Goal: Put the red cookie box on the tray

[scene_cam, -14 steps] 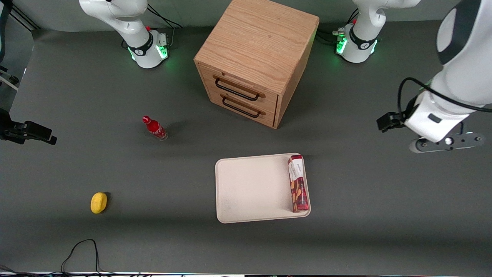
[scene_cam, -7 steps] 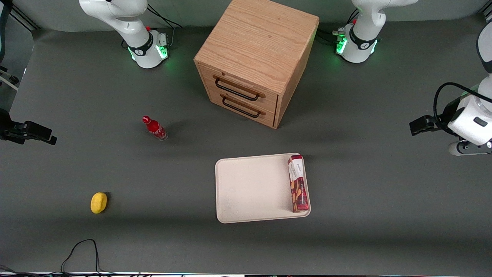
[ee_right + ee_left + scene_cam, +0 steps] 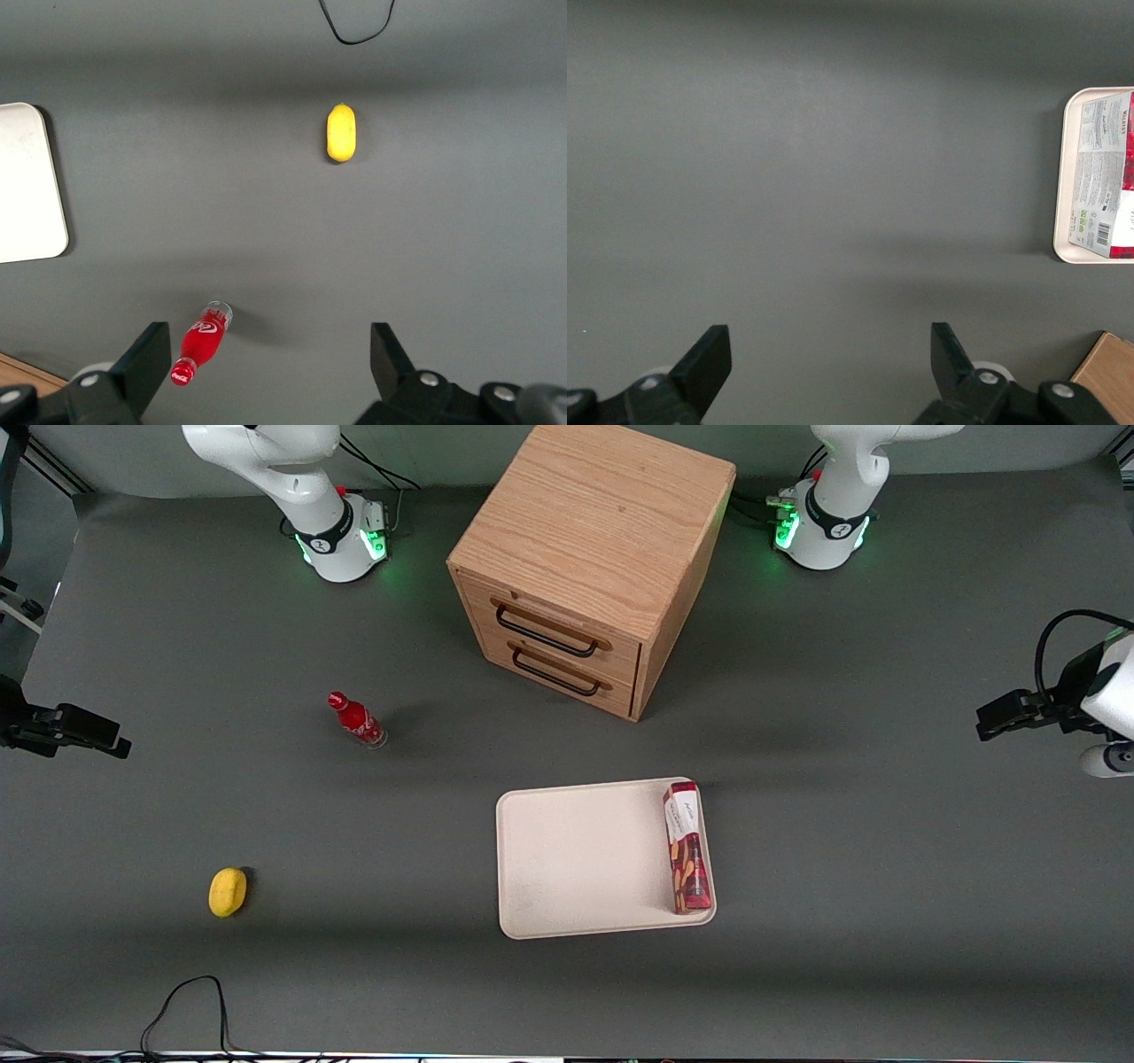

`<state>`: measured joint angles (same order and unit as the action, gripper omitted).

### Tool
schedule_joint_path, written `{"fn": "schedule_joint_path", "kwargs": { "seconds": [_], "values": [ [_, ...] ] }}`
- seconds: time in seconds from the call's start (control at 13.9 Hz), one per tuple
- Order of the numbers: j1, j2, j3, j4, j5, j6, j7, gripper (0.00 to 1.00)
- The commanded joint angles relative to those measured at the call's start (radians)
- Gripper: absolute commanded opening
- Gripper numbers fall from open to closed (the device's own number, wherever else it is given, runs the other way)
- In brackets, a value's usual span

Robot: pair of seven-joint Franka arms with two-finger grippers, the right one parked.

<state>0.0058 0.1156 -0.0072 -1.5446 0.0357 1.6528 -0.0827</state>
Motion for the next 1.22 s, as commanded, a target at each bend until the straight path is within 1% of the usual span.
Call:
{"fn": "schedule_joint_path", "kwargs": {
  "seconds": [0.0,0.14,0.65,0.79,1.15],
  "values": [
    [-0.030,-0.022,0.021,0.006,-0.023,-0.051,0.014,1.00],
    [-0.030,-0.022,0.021,0.014,-0.025,-0.091,0.017,1.00],
    [-0.027,-0.022,0.006,0.011,-0.043,-0.099,0.055,1.00],
    [-0.030,-0.021,0.006,0.011,-0.062,-0.105,0.060,1.00],
    [-0.030,-0.017,0.006,0.012,-0.060,-0.117,0.061,1.00]
  ]
}}
